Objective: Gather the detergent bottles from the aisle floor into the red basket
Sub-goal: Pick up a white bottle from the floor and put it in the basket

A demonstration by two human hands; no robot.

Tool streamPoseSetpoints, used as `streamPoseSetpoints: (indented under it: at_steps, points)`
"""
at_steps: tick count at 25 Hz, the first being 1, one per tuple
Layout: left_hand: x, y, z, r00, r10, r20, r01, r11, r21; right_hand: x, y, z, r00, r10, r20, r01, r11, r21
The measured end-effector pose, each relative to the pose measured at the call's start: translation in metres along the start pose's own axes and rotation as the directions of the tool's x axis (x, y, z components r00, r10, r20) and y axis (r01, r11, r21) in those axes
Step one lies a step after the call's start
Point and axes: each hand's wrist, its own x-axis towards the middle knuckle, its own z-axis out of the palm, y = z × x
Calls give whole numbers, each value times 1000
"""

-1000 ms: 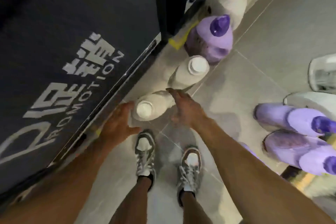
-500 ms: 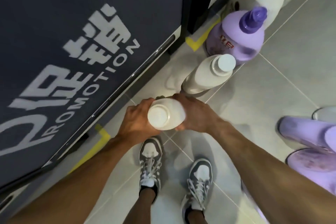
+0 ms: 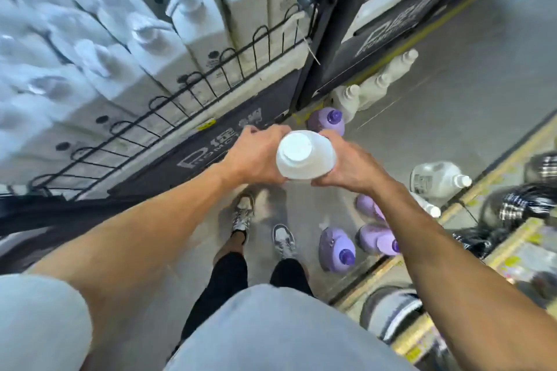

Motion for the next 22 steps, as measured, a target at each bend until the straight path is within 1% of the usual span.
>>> streamPoseSetpoints:
  at_steps: [2, 5, 7, 9, 11, 14, 16, 19, 21, 22]
  points:
    - [-32, 30, -45, 998, 11, -59, -11, 1000, -9, -41, -30, -35, 998, -40, -53, 38, 999, -34]
    - [-87, 61, -96, 975, -4, -221, -1, 1000, -22, -85, -78, -79, 974, -214, -76, 201, 969, -145]
    - [-125, 78, -118, 951, -64, -301, 47, 997, -64, -104, -108, -97, 947, -315, -59, 296, 930, -218]
    - [-155, 82, -128, 938, -142, -317, 101, 985, -143, -113, -133, -104, 921, -389, -8, 372, 888, -271]
    - [-197, 81, -138, 903, -243, -355, 175, 962, -211, -121, -169, -103, 887, -458, 62, 456, 842, -287]
    - [-272, 72, -148, 806, -402, -434, 309, 912, -270, -133, -239, -82, 810, -553, 195, 586, 752, -302]
    - [-331, 61, -146, 742, -478, -470, 376, 877, -299, -142, -290, -52, 738, -614, 280, 675, 673, -303]
    - [-415, 47, -139, 662, -562, -495, 466, 827, -315, -153, -355, 2, 628, -664, 405, 777, 562, -284]
    - [-479, 39, -129, 577, -641, -506, 534, 765, -360, -165, -405, 47, 551, -680, 484, 834, 480, -274]
    - [-513, 35, -121, 521, -682, -513, 567, 726, -389, -175, -431, 71, 515, -674, 529, 856, 439, -274]
